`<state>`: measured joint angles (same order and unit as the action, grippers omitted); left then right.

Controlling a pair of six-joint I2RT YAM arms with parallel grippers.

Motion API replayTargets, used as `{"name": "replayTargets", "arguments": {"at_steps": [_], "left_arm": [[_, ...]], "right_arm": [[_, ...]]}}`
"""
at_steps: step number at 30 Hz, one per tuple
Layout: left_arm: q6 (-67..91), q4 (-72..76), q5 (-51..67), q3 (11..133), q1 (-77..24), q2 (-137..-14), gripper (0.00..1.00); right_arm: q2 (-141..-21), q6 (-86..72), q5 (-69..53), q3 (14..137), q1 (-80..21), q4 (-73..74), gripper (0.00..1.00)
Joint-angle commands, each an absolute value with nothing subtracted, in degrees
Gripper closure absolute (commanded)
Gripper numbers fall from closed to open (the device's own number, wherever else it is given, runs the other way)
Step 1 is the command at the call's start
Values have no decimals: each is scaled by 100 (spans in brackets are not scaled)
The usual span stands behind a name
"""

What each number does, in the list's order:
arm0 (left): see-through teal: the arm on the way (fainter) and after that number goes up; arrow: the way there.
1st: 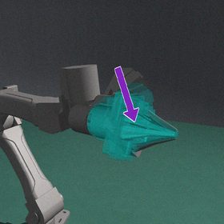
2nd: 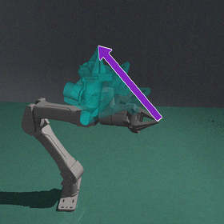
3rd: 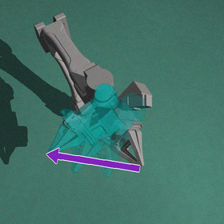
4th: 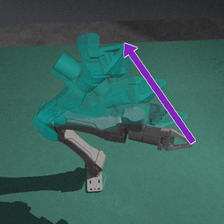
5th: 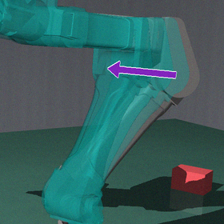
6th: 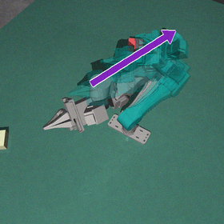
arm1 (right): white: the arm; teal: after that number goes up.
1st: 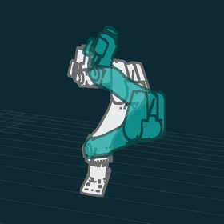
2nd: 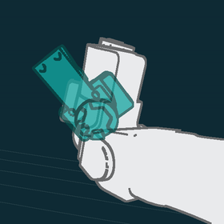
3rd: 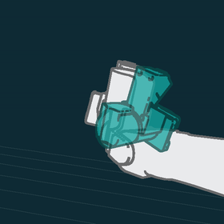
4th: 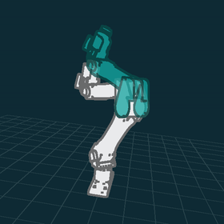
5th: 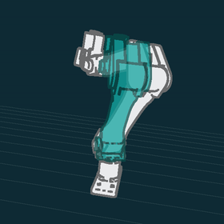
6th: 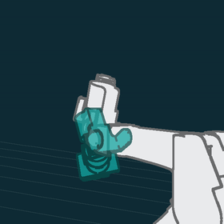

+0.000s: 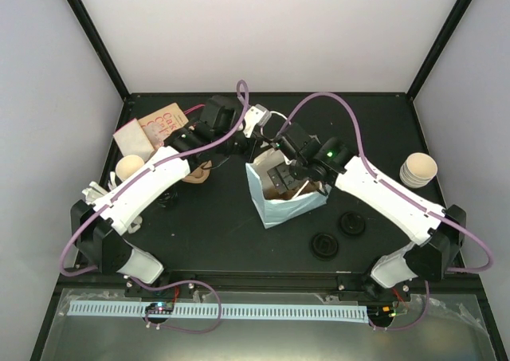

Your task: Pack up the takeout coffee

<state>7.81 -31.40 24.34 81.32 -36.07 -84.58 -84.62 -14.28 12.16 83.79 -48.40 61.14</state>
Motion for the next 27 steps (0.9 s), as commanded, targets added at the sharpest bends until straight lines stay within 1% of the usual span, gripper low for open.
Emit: {"name": "replayTargets", "arguments": {"at_steps": [1,8,15,18,20,22,24,27], "left_arm": [[672,-3223,2166,8420,-3617,-8516,98],[574,-3419,1857,8541,-3609,-8512,98],[232,-3531,1778,8700,-3610,-8428,98],[109,-3572,1851,8723,-3616,-8334,97],[-10,-3585,1938,8701,-3637,-8236,97],[-249,-3562,1892,8610,-3676,-8082,97],[-585,-3551,1763,8486,-3702,-7948,97],[-1069,-3590,1477,8364,-3745,-7785,97]], "right_arm": [[-8154,-1486,1423,8731,-4816,6366,3],[-7605,-1445,1395,8957,-4818,6493,4],[-6637,-1068,944,8610,-4822,5663,5],[-6378,-989,1412,8625,-4821,5377,6],[-6245,-901,2029,8614,-4817,5249,6],[-6126,-585,2310,8504,-4819,5116,6],[-5952,-51,1992,8172,-4817,4958,12],[-5537,631,1319,7335,-4819,4393,25]]}}
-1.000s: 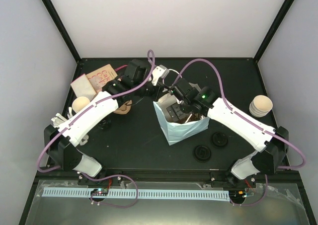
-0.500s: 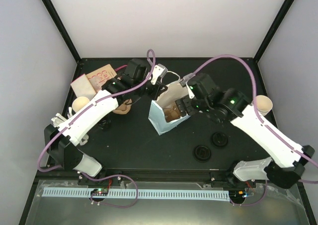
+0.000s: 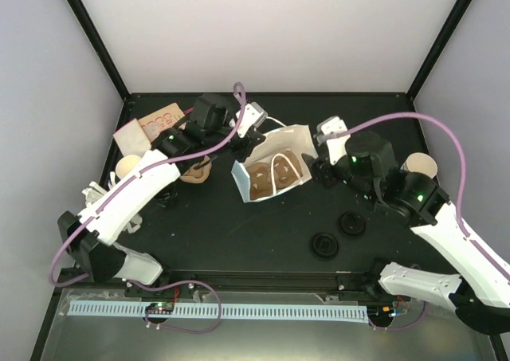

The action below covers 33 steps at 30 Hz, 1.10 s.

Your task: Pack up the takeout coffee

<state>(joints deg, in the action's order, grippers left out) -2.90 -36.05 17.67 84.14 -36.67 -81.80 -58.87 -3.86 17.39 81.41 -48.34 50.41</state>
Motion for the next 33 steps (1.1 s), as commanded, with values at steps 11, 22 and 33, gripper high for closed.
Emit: {"name": "replayTargets", "arguments": {"at_steps": [11,22,33], "left_arm": [[-2205,-3329,987,7586,-4070,-7244,98],[-2293,-3215,819,7396,-4206,-7065,98],[-2327,-3263,804,7022,-4424,-6840,98]], "right_arm": [[-5451,1489,223,6830,-4824,4045,75],[-5678,2162,62,6223,-5286,4095,99],[-5395,2630,588,5283,-6670,4198,99]]}}
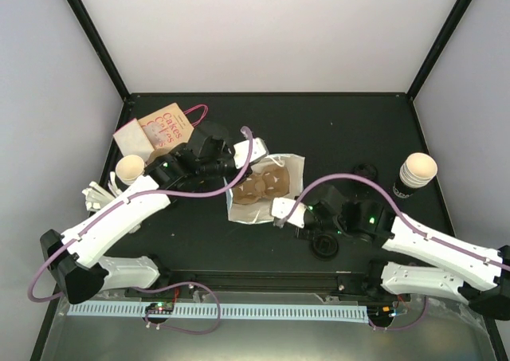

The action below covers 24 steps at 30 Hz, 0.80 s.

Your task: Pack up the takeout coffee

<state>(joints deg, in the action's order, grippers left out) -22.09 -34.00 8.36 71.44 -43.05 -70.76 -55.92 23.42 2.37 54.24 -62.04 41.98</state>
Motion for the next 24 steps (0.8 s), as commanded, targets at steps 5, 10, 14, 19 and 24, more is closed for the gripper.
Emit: {"name": "replayTargets", "arguments": {"at_steps": [5,10,14,19,24], "left_arm": [[-2380,-3210,676,6636,-4819,-6566,98],[-2161,-3147,343,6312,-5175,-6321,98],[-2029,-3187,332,6172,-5381,-6186,99],[-2019,-2929,125,5977,-5467,-5936,98],[-2062,-2868,162,5959,-5476,-5885,98]], "right_arm": [[-5237,2884,722,4933,-7333,4258,99],[-5133,2926,872,4565,-7948,4148,99],[-5227,2814,1124,4494,-8304,4260,99],[-5065,2749,1502,4784,-8349,4354,99],[-4773,2912,1858,5140,-8349,4487,99]]}}
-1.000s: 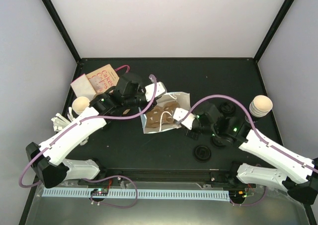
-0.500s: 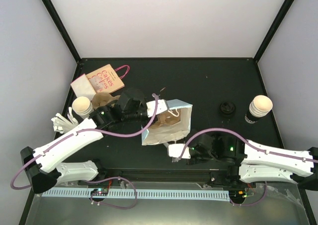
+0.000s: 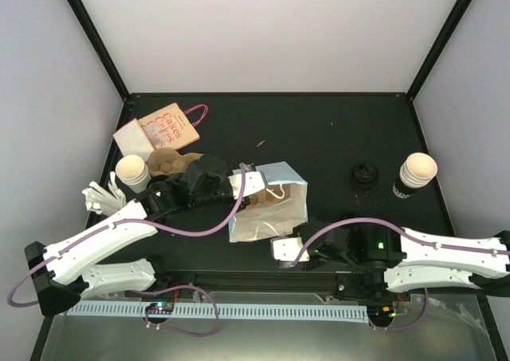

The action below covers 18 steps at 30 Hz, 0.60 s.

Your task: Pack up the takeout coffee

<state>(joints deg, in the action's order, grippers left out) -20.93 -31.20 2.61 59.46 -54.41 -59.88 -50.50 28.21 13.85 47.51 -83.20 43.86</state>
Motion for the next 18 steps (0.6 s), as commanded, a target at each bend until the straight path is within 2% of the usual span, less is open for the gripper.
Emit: {"name": "replayTargets", "arguments": {"at_steps": [1,7,14,18], "left_arm": [[-2066,-2870,159,5959,-5483,-5882,98],[-2040,-2874,140,5900,-5493,-5859,98],[-2030,-2882,193,5880,-5502,-5811,98],[-2042,-2843,192,5855,-5502,-5779,99]], "right_arm": [[-4723,2936,1973,5191,-8350,4505,99],[-4595,3068,2556,5312,-8349,4372,99],[-4474,3300,3314,4897,-8323,3033,99],[-4846,3445,3627,4753,-8306,2839,99]]}}
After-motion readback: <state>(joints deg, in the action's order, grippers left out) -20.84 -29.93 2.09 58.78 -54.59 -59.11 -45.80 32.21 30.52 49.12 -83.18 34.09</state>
